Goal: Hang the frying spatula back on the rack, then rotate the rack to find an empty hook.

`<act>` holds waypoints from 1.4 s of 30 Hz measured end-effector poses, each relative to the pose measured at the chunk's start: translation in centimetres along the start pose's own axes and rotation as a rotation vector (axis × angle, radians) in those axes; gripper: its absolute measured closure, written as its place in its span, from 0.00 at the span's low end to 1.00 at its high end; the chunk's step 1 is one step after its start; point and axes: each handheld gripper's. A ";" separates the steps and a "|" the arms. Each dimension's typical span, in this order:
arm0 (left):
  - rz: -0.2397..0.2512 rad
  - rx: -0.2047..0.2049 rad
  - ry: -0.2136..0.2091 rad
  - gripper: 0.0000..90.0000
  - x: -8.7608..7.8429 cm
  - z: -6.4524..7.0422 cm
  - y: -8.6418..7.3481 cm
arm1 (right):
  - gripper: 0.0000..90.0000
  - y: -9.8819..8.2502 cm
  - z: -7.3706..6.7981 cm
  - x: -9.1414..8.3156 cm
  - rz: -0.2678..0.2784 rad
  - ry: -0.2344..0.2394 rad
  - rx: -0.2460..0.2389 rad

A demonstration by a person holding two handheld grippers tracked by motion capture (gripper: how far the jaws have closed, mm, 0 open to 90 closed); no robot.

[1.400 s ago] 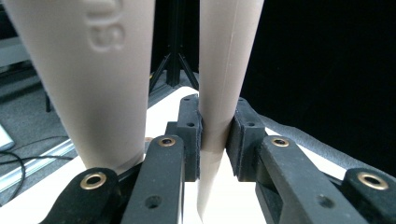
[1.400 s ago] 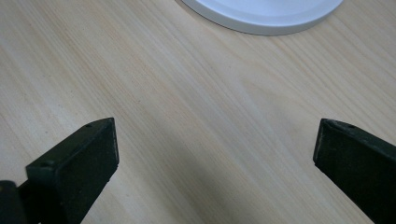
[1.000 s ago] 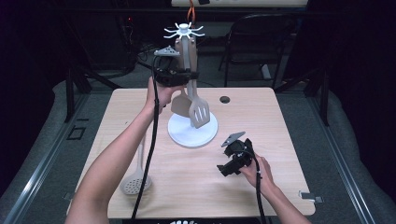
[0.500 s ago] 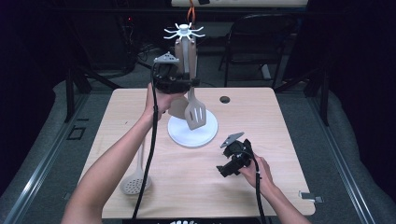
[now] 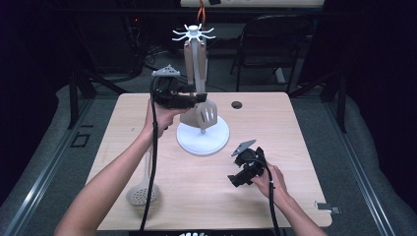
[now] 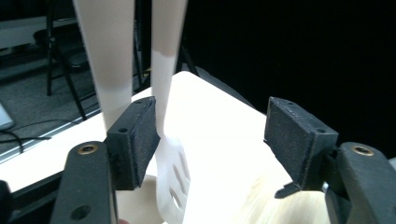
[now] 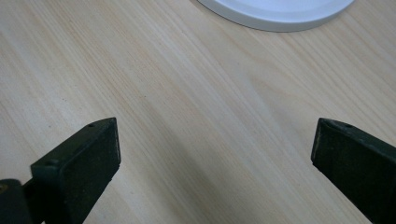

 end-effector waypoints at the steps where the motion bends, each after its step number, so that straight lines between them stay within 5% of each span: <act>1: -0.004 -0.004 -0.012 0.37 -0.4 -0.1 -0.1 | 0.01 0.0 0.0 0.0 -0.002 -0.001 -0.003; 8: -0.004 0.014 0.002 0.45 -2.0 -0.5 -0.1 | 0.01 0.1 0.0 0.0 -0.012 -0.001 -0.009; 15: 0.034 0.009 0.077 0.74 -4.2 -1.3 0.7 | 0.01 0.0 0.0 0.1 -0.015 0.000 -0.001; 16: 0.038 0.008 0.090 0.84 -4.5 -1.4 0.8 | 0.01 0.1 0.0 0.1 -0.017 0.000 -0.003; 22: 0.073 0.031 0.145 0.99 -5.7 -1.3 2.1 | 0.01 0.0 -0.2 0.2 -0.021 -0.003 -0.008; 42: 0.153 0.130 0.211 1.00 -6.7 -0.4 6.8 | 0.01 0.0 -0.2 0.3 -0.032 -0.010 -0.016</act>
Point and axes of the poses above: each handheld gripper's, and its own axes: x roughly forward along the jaws, y roughly out of its top, z roughly to its right, and after that the axes turned 6 degrees about -y, right-handed
